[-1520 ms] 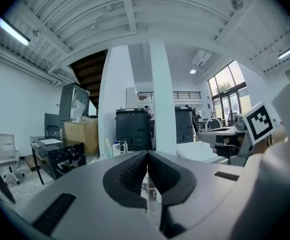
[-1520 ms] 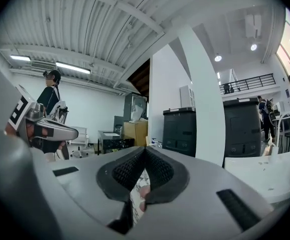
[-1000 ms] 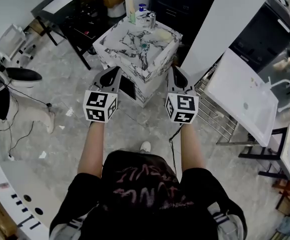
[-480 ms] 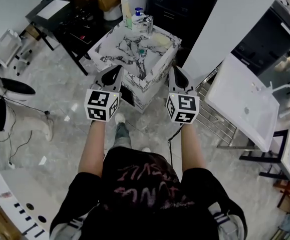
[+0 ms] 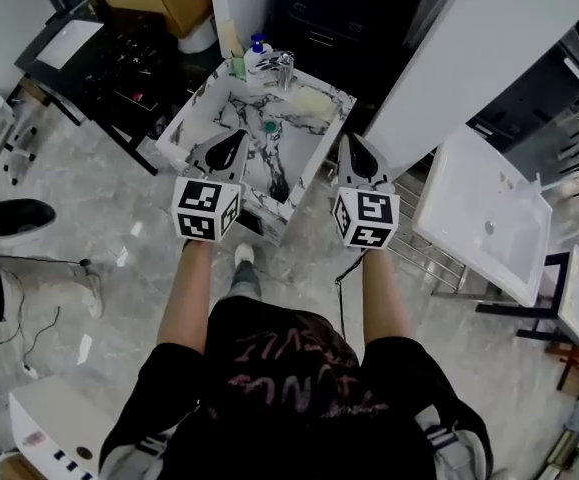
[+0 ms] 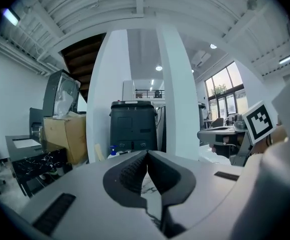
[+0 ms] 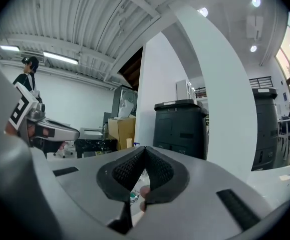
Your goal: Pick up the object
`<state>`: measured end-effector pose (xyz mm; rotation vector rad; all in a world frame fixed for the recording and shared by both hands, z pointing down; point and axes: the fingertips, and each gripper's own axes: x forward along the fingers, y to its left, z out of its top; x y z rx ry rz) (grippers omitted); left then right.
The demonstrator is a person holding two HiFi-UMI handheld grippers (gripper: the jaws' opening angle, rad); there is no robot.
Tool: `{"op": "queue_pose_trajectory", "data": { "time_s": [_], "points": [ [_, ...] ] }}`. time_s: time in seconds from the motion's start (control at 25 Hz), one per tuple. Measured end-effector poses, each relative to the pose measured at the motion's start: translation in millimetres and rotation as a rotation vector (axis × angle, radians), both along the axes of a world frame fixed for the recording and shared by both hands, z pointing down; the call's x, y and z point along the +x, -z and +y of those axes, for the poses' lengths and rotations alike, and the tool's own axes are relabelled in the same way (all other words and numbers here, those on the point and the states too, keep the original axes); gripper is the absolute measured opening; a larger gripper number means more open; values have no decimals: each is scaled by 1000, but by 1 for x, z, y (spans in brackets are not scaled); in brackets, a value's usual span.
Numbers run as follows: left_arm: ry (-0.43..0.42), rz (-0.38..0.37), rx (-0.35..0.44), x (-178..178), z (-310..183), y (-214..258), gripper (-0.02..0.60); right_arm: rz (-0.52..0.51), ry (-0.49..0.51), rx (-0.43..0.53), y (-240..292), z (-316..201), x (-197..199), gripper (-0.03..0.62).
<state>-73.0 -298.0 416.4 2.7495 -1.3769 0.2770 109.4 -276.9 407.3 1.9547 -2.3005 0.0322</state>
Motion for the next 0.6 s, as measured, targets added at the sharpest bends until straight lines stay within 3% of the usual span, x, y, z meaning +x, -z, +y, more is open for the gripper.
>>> {"op": "queue_pose_trajectory", "data": {
  "time_s": [0.28, 0.6],
  "points": [
    [-82, 7, -44, -5, -84, -13, 15, 6, -100, -29, -7, -64, -3, 14],
    [-228, 10, -93, 14, -151, -32, 15, 6, -250, -53, -14, -108, 10, 14]
  ]
}}
